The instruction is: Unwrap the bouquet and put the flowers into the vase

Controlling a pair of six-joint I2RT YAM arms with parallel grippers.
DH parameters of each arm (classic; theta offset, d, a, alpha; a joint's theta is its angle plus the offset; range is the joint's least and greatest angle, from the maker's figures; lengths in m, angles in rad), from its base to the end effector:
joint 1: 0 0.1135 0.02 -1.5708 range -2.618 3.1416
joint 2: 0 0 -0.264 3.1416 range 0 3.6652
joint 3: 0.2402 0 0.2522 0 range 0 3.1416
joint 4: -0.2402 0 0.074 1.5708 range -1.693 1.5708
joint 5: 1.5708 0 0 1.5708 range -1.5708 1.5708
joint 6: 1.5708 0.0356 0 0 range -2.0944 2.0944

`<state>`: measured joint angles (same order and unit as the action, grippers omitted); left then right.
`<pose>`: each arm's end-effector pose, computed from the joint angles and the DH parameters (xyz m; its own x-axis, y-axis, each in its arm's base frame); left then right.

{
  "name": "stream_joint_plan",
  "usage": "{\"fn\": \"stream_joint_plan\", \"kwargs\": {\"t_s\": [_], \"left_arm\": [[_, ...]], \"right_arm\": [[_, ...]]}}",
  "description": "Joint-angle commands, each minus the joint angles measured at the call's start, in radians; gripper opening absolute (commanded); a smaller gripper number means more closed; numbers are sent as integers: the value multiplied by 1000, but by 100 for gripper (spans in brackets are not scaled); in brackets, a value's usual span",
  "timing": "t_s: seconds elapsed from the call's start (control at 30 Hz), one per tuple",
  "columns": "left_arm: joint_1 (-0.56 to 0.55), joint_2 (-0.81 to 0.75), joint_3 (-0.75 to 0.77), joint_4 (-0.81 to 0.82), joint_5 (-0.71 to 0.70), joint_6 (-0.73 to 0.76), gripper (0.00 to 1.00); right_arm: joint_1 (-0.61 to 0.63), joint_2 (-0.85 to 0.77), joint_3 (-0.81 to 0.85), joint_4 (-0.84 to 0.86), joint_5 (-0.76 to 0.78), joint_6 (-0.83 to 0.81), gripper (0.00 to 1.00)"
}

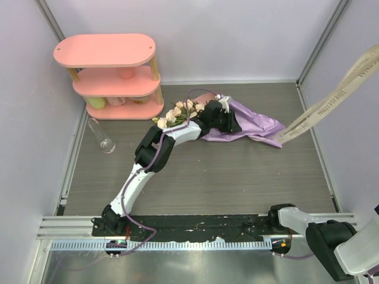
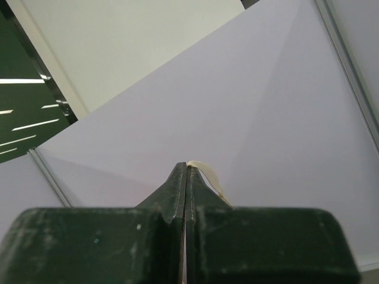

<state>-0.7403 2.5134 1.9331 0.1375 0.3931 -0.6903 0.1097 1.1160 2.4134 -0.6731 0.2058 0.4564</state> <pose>0.4101 -0.3931 0.1387 -0.8034 -0.0627 -0.5922 0.4760 0.5298 -0.7019 0.0015 -0.0072 0.6664 0.5470 0.4943 -0.6757 -0.2043 0.8615 0.4648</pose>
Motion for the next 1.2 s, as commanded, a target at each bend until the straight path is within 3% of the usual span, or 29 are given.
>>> {"fn": "stream_joint_plan", "kwargs": {"t_s": [0.0, 0.13, 0.4, 0.6, 0.7, 0.9, 1.03, 1.17], "left_arm": [[-22, -76, 21, 4, 3, 8, 35], [-24, -103, 55, -62, 4, 1, 36], [-31, -237, 148, -275, -2, 100, 41], [-54, -284, 270, -488, 1, 179, 47], [-67, -350, 251, -524, 4, 192, 49], [-79, -570, -8, -417, 23, 150, 56], [-85, -660, -161, -385, 21, 140, 57], [-85, -738, -256, -378, 23, 143, 58]], "right_arm": [[5, 50, 151, -28, -75, 18, 1], [5, 10, 141, 26, -65, 30, 1], [39, -99, 138, 93, 95, -35, 1], [88, -160, 75, 110, 167, -79, 1], [119, -185, 17, 101, 187, -94, 1], [137, -255, -308, 115, 216, -84, 1], [137, -321, -662, 158, 208, -47, 1], [137, -366, -827, 159, 155, 7, 1]]}}
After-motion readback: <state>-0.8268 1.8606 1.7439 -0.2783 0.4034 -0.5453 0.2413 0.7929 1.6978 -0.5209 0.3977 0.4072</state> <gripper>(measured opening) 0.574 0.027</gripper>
